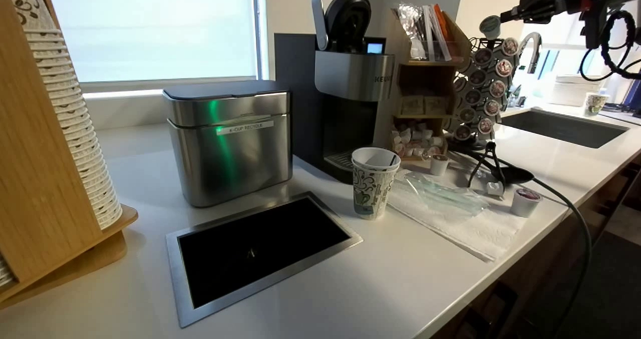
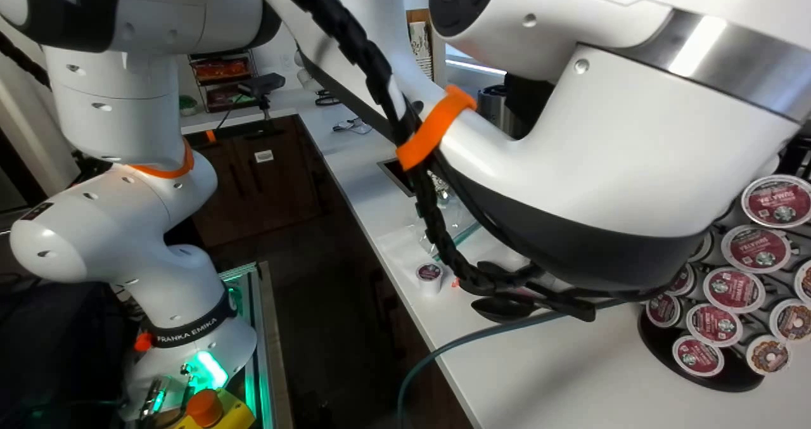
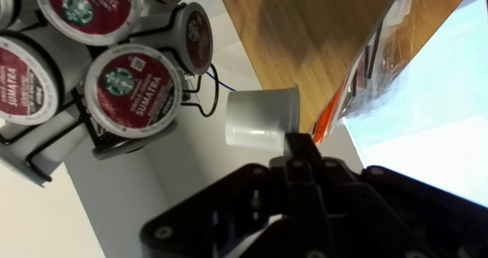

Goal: Put the straw on the wooden stand and put the cup on the stand of cups

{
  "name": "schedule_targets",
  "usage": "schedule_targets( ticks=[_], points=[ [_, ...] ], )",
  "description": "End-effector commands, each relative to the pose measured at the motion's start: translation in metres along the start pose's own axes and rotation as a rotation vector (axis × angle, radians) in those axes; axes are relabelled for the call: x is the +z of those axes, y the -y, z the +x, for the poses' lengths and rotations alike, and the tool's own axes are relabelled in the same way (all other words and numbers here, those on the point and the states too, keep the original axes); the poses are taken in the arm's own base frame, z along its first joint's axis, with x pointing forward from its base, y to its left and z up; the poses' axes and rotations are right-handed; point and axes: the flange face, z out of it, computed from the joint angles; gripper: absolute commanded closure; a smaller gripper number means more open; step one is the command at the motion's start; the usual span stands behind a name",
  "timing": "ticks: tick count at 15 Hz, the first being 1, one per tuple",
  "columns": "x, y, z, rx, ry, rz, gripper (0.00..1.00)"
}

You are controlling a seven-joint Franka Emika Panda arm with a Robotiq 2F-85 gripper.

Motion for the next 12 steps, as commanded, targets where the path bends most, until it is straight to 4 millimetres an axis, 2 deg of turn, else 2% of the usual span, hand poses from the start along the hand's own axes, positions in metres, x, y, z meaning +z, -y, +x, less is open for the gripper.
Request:
schedule_targets(
  ticks=[1,6,12],
  points=[
    [0.008,0.002,0.011,0.003,-0.034,0.051,1.0],
    [0.036,0.004,0.013,0.03,-0.004,0.059,1.0],
    [0.055,0.0,0.008,0.104,0.016,0.043,1.0]
  ],
)
